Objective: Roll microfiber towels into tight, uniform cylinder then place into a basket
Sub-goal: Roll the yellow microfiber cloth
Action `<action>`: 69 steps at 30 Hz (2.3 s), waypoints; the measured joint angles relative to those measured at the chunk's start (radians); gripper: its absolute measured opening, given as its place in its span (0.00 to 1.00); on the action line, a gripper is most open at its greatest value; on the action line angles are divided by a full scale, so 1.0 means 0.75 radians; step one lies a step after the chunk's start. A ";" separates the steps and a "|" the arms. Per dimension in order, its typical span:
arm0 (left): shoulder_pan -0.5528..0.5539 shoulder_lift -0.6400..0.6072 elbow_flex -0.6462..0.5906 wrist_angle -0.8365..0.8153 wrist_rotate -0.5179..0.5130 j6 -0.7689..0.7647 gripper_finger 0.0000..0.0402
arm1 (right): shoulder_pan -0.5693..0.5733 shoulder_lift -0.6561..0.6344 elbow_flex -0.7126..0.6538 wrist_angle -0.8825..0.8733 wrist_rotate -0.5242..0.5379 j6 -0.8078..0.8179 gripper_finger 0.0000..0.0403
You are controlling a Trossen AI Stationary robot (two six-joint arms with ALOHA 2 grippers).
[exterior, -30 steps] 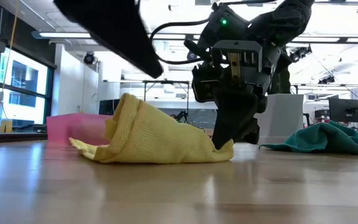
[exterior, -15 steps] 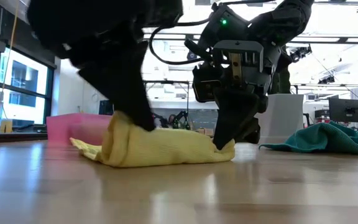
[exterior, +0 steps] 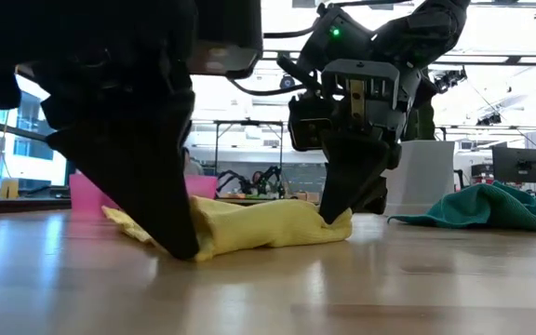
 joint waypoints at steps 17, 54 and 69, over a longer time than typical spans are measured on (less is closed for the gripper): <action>-0.007 -0.081 0.162 -0.270 -0.093 0.168 0.28 | 0.000 -0.001 0.000 -0.012 0.002 -0.011 0.01; 0.052 -0.034 0.151 -0.154 -0.072 0.203 0.35 | 0.000 -0.001 0.000 -0.022 0.005 -0.080 0.01; 0.057 0.093 0.158 -0.214 0.092 0.159 0.50 | 0.000 -0.001 0.000 -0.013 0.006 -0.215 0.16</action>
